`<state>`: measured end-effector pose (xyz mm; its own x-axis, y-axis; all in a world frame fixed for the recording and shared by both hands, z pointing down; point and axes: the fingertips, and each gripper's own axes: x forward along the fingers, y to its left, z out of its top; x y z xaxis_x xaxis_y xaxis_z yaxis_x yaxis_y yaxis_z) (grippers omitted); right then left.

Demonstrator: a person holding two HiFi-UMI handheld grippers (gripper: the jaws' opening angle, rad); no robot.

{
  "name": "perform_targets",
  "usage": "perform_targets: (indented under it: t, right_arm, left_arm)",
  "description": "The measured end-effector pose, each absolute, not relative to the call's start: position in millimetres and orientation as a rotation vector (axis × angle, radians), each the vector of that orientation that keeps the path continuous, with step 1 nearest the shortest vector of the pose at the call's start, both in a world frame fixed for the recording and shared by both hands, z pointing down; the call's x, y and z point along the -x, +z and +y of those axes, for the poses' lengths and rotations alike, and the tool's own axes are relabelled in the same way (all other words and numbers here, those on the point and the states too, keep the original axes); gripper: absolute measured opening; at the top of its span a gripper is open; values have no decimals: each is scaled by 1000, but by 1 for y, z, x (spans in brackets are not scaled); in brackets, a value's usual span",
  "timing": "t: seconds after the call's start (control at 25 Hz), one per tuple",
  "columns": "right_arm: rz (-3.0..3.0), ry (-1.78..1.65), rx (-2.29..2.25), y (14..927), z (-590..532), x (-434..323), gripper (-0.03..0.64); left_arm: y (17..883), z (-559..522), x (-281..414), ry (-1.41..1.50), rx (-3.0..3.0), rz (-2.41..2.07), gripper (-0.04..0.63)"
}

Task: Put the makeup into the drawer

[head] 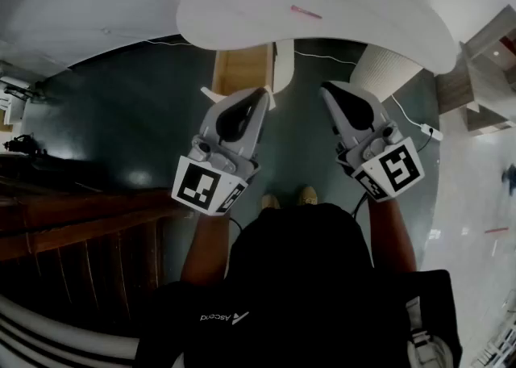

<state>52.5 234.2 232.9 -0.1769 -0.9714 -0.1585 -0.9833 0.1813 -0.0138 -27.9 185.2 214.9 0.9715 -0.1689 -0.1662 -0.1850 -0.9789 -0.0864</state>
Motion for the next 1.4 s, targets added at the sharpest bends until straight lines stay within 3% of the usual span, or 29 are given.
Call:
perform_targets:
  t: [0.8, 1.4]
  right_arm:
    - [2404, 119, 1888, 244, 219, -131, 3]
    - [2401, 40, 2069, 272, 74, -182, 3]
  left_arm:
    - [218, 172, -43, 183, 2980, 362, 11]
    - [234, 27, -90, 215, 3020, 238, 11]
